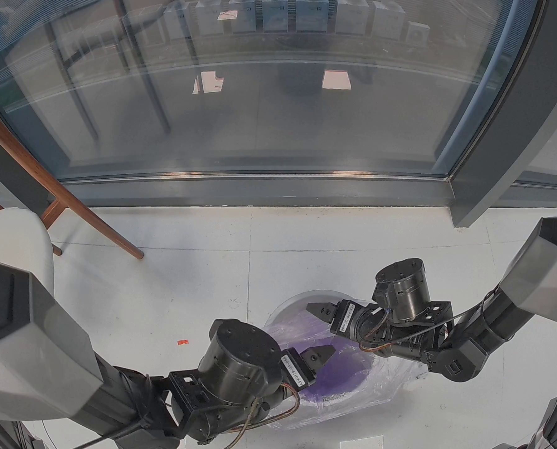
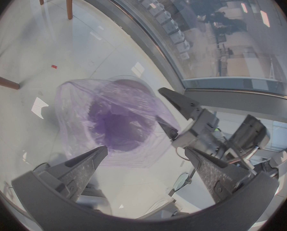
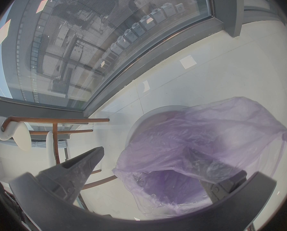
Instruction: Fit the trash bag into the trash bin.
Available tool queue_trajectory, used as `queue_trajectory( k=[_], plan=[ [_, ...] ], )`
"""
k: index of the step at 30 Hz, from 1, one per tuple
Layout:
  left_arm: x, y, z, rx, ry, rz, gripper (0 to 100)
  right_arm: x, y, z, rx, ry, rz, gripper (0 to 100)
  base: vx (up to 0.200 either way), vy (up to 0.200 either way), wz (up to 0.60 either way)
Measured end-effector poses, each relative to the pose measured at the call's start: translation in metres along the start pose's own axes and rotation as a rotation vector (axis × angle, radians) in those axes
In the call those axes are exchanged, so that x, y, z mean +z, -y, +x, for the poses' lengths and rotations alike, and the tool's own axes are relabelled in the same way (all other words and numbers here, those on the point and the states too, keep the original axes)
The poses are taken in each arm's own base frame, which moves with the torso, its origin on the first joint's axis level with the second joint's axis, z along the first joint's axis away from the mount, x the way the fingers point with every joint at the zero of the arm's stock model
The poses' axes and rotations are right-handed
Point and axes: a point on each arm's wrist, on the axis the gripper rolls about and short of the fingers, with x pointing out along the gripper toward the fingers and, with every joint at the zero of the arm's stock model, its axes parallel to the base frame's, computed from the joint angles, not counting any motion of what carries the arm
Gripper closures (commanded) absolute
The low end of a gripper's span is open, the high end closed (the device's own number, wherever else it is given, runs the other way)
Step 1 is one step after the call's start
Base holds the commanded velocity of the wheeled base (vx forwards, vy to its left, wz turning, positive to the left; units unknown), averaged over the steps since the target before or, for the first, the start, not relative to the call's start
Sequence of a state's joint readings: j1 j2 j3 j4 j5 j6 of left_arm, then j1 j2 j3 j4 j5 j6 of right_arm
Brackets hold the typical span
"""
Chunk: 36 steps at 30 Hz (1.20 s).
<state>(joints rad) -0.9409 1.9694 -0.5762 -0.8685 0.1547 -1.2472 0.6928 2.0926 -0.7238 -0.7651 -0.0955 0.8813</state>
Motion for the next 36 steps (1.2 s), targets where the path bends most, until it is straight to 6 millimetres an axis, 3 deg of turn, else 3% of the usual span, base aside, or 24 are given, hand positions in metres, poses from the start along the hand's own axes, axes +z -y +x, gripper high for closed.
queue_trajectory(
  k=[7, 12, 18, 22, 28, 36],
  plan=[
    [-0.001, 0.02, 0.003, -0.289, 0.183, -0.09, 0, 0.001, 0.003, -0.002, -0.008, 0.0, 0.005, 0, 0.0, 0.0, 0.0],
    [-0.004, 0.02, -0.003, -0.413, 0.236, -0.192, 0, 0.001, 0.004, -0.003, -0.011, 0.0, 0.007, 0, 0.0, 0.0, 0.0],
    [0.001, 0.018, -0.026, -0.455, 0.095, -0.266, 0, 0.001, 0.004, -0.005, -0.013, 0.0, 0.008, 0, 0.0, 0.0, 0.0],
    [0.021, 0.015, -0.039, -0.475, -0.026, -0.308, 0, 0.001, 0.005, -0.005, -0.015, 0.001, 0.009, 0, 0.0, 0.0, 0.0],
    [0.053, -0.011, -0.056, -0.462, -0.256, -0.23, 0, 0.001, 0.005, -0.005, -0.021, 0.005, 0.009, 0, 0.0, 0.0, 0.0],
    [0.04, -0.059, -0.053, -0.218, -0.457, -0.069, 0, 0.002, 0.006, -0.005, -0.031, 0.012, 0.007, 0, 0.0, 0.0, 0.0]
  ],
)
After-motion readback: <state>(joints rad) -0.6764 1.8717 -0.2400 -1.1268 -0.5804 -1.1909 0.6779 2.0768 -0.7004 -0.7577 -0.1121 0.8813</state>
